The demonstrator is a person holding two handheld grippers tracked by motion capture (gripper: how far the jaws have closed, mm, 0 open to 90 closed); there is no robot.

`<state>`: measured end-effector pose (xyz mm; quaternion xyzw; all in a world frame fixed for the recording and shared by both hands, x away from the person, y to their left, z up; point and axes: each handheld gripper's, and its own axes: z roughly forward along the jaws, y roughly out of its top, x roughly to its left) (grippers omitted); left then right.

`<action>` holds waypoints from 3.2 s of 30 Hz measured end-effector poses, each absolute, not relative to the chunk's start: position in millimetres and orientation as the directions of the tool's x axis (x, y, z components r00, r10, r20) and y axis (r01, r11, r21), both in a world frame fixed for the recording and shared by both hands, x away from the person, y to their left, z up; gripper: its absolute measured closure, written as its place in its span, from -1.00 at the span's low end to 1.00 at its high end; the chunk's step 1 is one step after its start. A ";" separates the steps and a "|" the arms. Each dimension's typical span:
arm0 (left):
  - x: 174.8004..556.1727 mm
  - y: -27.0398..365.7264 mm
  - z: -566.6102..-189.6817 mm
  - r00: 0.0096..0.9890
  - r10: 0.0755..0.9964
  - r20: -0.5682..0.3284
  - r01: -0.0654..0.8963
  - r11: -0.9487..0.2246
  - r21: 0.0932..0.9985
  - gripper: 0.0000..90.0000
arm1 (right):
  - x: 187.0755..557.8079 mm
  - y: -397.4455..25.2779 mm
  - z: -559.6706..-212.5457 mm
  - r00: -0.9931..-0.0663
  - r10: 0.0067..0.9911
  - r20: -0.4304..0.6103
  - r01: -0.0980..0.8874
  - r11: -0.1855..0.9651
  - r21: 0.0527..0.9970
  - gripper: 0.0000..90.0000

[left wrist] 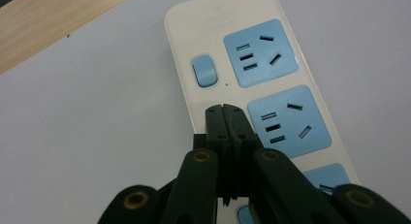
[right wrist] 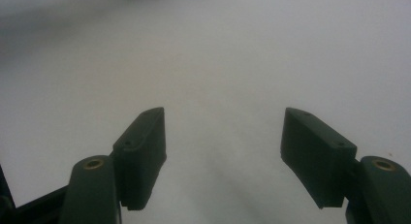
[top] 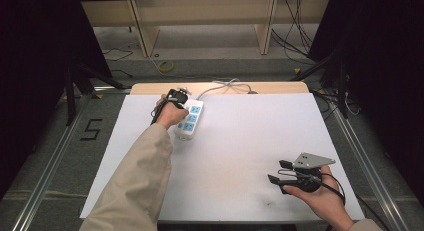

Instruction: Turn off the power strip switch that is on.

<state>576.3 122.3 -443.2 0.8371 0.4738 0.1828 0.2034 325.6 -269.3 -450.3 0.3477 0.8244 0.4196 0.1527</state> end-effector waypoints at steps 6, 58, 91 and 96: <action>577.1 122.4 -442.6 0.471 0.876 0.101 0.734 -0.453 0.506 1.00 | 325.2 -269.1 -449.7 -0.711 0.702 0.035 0.441 0.406 0.800 -0.25; 586.5 108.9 -438.8 0.475 0.866 0.154 0.771 -0.494 0.402 1.00 | 326.0 -267.9 -451.1 -0.718 0.695 0.033 0.441 0.417 0.795 -0.25; 588.1 104.0 -439.3 0.472 0.861 0.191 0.765 -0.507 0.397 1.00 | 326.2 -267.9 -449.9 -0.719 0.694 0.029 0.436 0.418 0.797 -0.25; 587.5 103.7 -439.4 0.473 0.859 0.196 0.763 -0.511 0.396 1.00 | 326.2 -268.2 -449.7 -0.718 0.695 0.027 0.435 0.418 0.797 -0.25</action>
